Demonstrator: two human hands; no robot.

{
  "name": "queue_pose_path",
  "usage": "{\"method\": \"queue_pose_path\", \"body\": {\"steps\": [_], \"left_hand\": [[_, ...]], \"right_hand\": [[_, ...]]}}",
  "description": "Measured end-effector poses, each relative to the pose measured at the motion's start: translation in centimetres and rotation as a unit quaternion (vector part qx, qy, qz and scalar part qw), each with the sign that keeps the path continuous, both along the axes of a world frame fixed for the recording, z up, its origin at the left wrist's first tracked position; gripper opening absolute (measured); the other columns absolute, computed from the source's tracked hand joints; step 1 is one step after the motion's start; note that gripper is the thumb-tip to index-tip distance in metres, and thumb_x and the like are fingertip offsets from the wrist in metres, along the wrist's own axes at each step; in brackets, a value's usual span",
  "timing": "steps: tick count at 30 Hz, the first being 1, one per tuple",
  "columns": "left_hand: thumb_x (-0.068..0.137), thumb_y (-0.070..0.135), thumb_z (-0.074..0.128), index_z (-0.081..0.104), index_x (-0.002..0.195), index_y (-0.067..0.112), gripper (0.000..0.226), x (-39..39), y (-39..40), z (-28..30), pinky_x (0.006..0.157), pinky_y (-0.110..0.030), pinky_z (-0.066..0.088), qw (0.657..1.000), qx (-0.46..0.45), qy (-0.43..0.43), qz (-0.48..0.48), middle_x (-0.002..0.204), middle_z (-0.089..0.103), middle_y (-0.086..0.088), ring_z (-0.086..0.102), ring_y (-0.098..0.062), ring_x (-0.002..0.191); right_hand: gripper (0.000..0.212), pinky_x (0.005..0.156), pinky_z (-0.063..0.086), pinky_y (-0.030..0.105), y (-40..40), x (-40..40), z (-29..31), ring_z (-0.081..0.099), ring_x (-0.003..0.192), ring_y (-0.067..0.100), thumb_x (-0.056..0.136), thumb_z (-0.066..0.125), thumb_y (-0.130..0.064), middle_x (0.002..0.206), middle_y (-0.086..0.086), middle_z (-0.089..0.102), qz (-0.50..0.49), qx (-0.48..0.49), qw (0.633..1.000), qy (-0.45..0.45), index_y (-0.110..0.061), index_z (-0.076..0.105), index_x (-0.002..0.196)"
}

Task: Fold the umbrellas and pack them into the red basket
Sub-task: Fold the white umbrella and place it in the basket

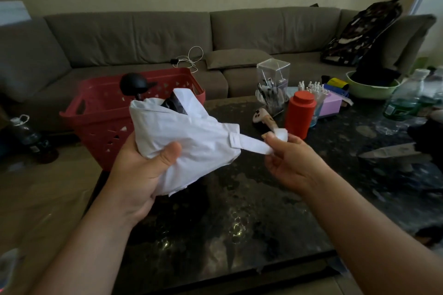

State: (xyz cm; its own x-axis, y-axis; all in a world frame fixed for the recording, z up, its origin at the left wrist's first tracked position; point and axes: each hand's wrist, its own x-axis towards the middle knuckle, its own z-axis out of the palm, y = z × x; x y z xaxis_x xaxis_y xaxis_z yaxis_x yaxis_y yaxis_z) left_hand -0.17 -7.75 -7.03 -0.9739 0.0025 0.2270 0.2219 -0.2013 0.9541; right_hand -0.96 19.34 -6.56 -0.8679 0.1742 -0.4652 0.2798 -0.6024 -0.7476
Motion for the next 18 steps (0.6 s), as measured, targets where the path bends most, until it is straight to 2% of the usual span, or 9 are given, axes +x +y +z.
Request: {"method": "queue_pose_path", "body": {"steps": [3, 5, 7, 8, 11, 13, 15, 16, 18], "left_hand": [[0.073, 0.012, 0.075, 0.056, 0.142, 0.018, 0.072, 0.2, -0.5, 0.2, 0.09, -0.027, 0.06, 0.997, -0.049, 0.059, -0.016, 0.13, 0.074, -0.001, 0.072, -0.02, 0.119], [0.069, 0.017, 0.081, 0.053, 0.145, 0.019, 0.081, 0.3, -0.9, 0.3, 0.093, -0.027, 0.059, 0.992, -0.08, 0.084, -0.041, 0.134, 0.072, 0.0, 0.07, -0.02, 0.122], [0.063, 0.04, 0.094, 0.051, 0.148, 0.022, 0.097, 0.2, -1.3, 0.1, 0.093, -0.025, 0.058, 0.987, -0.113, 0.094, -0.069, 0.137, 0.07, 0.0, 0.069, -0.018, 0.124], [0.056, 0.05, 0.098, 0.05, 0.148, 0.023, 0.107, 0.3, -1.3, 0.3, 0.093, -0.024, 0.058, 0.985, -0.127, 0.09, -0.073, 0.138, 0.07, 0.001, 0.069, -0.017, 0.124], [0.048, 0.06, 0.098, 0.051, 0.145, 0.03, 0.113, 0.8, -0.8, 0.6, 0.092, -0.021, 0.058, 0.984, -0.136, 0.088, -0.074, 0.137, 0.07, 0.005, 0.069, -0.014, 0.123], [0.049, 0.055, 0.098, 0.052, 0.14, 0.033, 0.104, 0.9, -0.4, 0.6, 0.091, -0.019, 0.057, 0.982, -0.145, 0.101, -0.065, 0.135, 0.071, 0.009, 0.069, -0.01, 0.122], [0.053, 0.038, 0.095, 0.053, 0.136, 0.033, 0.093, 0.8, -0.2, 0.5, 0.088, -0.015, 0.056, 0.981, -0.153, 0.109, -0.051, 0.13, 0.072, 0.015, 0.07, -0.006, 0.118], [0.054, 0.036, 0.094, 0.053, 0.136, 0.033, 0.091, 0.8, -0.2, 0.5, 0.089, -0.016, 0.056, 0.98, -0.159, 0.112, -0.05, 0.13, 0.072, 0.015, 0.07, -0.006, 0.118], [0.051, 0.051, 0.099, 0.053, 0.141, 0.031, 0.103, 0.7, -0.3, 0.4, 0.093, -0.02, 0.056, 0.977, -0.171, 0.111, -0.061, 0.133, 0.071, 0.008, 0.069, -0.01, 0.121]], "right_hand": [[0.085, 0.066, 0.061, 0.033, 1.1, -0.4, -1.1, 0.074, 0.078, 0.019, 0.073, 0.088, -0.014, 0.116, 0.013, 0.071, 0.033, 0.038, 0.998, -0.039, -0.026, 0.05, 0.147], [0.091, 0.087, 0.061, 0.04, 1.6, -0.5, -1.6, 0.07, 0.104, 0.025, 0.081, 0.088, -0.02, 0.132, 0.011, 0.063, 0.033, 0.196, 0.979, -0.043, -0.035, 0.037, 0.155], [0.082, 0.088, 0.057, 0.036, 1.8, -0.3, -1.5, 0.06, 0.122, 0.026, 0.086, 0.085, -0.028, 0.148, 0.005, 0.047, -0.004, 0.426, 0.905, 0.018, -0.039, 0.037, 0.152], [0.067, 0.087, 0.055, 0.031, 1.7, 0.0, -1.0, 0.056, 0.124, 0.023, 0.088, 0.082, -0.032, 0.147, 0.0, 0.044, -0.029, 0.502, 0.862, 0.071, -0.04, 0.046, 0.144], [0.023, 0.102, 0.043, 0.035, 1.0, 1.1, 0.9, 0.041, 0.128, 0.011, 0.091, 0.076, -0.045, 0.132, -0.015, 0.042, -0.06, 0.645, 0.733, 0.206, -0.046, 0.065, 0.11], [0.011, 0.097, 0.043, 0.031, 0.4, 2.0, 2.7, 0.048, 0.118, 0.007, 0.092, 0.074, -0.041, 0.124, -0.015, 0.051, -0.057, 0.695, 0.657, 0.287, -0.043, 0.072, 0.103], [0.009, 0.084, 0.052, 0.021, -0.1, 2.9, 4.1, 0.061, 0.102, 0.0, 0.093, 0.071, -0.033, 0.11, -0.018, 0.063, 0.033, 0.659, 0.663, 0.354, -0.041, 0.074, 0.097], [0.011, 0.081, 0.056, 0.024, -0.4, 3.1, 4.4, 0.065, 0.098, 0.002, 0.093, 0.071, -0.031, 0.107, -0.018, 0.066, 0.097, 0.632, 0.676, 0.366, -0.041, 0.074, 0.095], [0.013, 0.085, 0.058, 0.03, -0.8, 3.2, 4.2, 0.067, 0.098, 0.009, 0.092, 0.071, -0.029, 0.11, -0.018, 0.065, 0.193, 0.605, 0.686, 0.355, -0.039, 0.077, 0.096]]}}
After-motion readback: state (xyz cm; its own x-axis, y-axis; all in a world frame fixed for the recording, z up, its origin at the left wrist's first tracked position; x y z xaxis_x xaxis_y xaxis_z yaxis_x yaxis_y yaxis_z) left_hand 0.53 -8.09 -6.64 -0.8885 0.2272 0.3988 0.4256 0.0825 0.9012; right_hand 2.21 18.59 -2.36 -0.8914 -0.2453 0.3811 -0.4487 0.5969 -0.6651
